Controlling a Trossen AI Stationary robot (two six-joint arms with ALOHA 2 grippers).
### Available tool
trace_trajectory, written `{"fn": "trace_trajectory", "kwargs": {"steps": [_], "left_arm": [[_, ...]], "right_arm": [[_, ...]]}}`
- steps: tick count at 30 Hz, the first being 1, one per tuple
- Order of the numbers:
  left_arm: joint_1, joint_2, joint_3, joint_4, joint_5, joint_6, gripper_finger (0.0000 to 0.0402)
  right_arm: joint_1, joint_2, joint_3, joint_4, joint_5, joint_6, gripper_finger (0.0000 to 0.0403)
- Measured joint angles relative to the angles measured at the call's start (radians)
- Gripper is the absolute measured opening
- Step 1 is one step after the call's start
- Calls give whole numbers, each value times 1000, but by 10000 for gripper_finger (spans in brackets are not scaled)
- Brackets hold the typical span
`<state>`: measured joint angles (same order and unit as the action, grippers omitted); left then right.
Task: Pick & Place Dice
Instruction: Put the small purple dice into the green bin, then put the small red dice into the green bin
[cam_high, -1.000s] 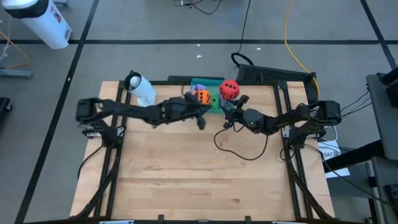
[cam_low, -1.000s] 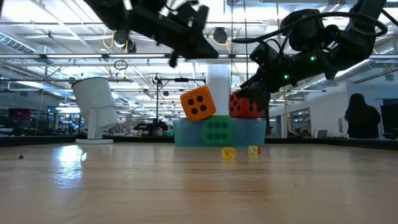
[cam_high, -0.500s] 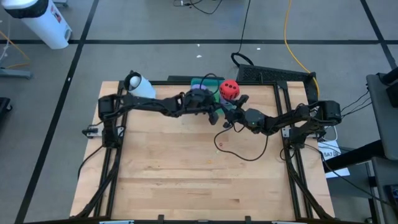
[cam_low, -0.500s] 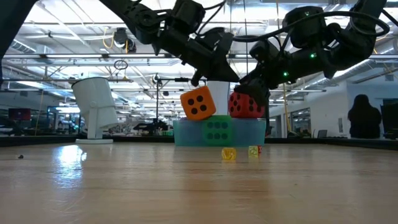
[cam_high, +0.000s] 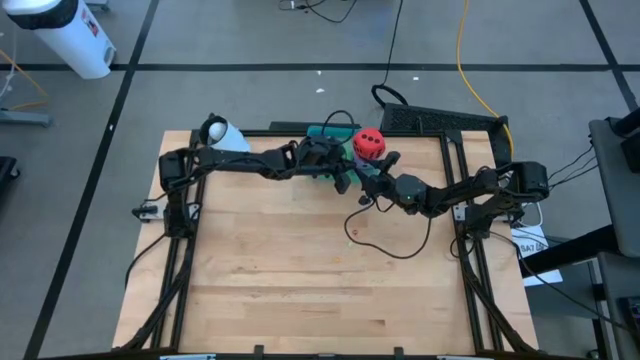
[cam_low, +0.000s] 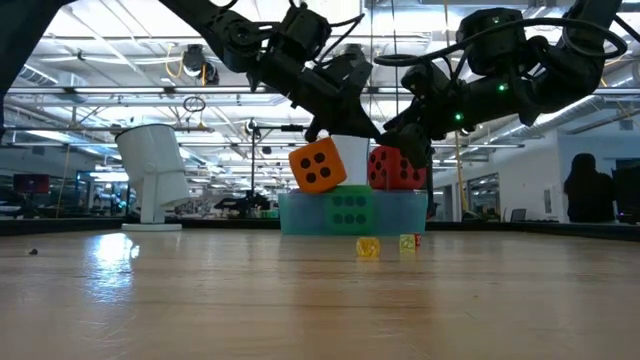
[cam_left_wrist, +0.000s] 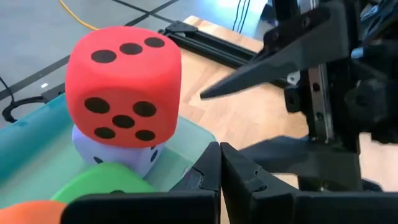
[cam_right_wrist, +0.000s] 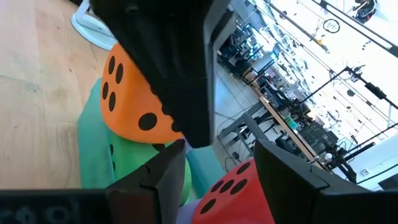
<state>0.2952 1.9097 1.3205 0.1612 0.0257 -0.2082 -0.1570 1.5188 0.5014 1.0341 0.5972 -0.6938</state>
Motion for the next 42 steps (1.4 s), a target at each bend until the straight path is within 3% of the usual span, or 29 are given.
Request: {"fn": "trace_trajectory", "kwargs": {"steps": [7,11,17,22,26,30,32,36,42], "left_arm": [[-4,2,0,42,-26,63,7],[-21,-36,-2,32,-26,146,4],[-81,-255,-2,-184,-62,256,4],[-179,-501,-4,-402,-190,291,3],[-277,-690,-74,-495,-307,293,2],[-377,-876,-233,-497,-398,277,5],[-426,-979,-345,-488,-467,248,5],[-494,-1151,-611,-330,-573,230,3],[-506,-1249,-963,90,-560,262,3]], "right_arm": [[0,0,0,10,14,0,185],[14,0,0,9,109,0,185],[103,-60,0,6,261,-42,185],[222,-196,0,-60,257,-13,185],[284,-356,0,-275,100,158,185],[267,-512,0,-548,-199,408,185],[236,-557,-20,-604,-358,519,185],[201,-560,-155,-428,-613,596,185],[164,-499,-345,-158,-626,730,185]]}}
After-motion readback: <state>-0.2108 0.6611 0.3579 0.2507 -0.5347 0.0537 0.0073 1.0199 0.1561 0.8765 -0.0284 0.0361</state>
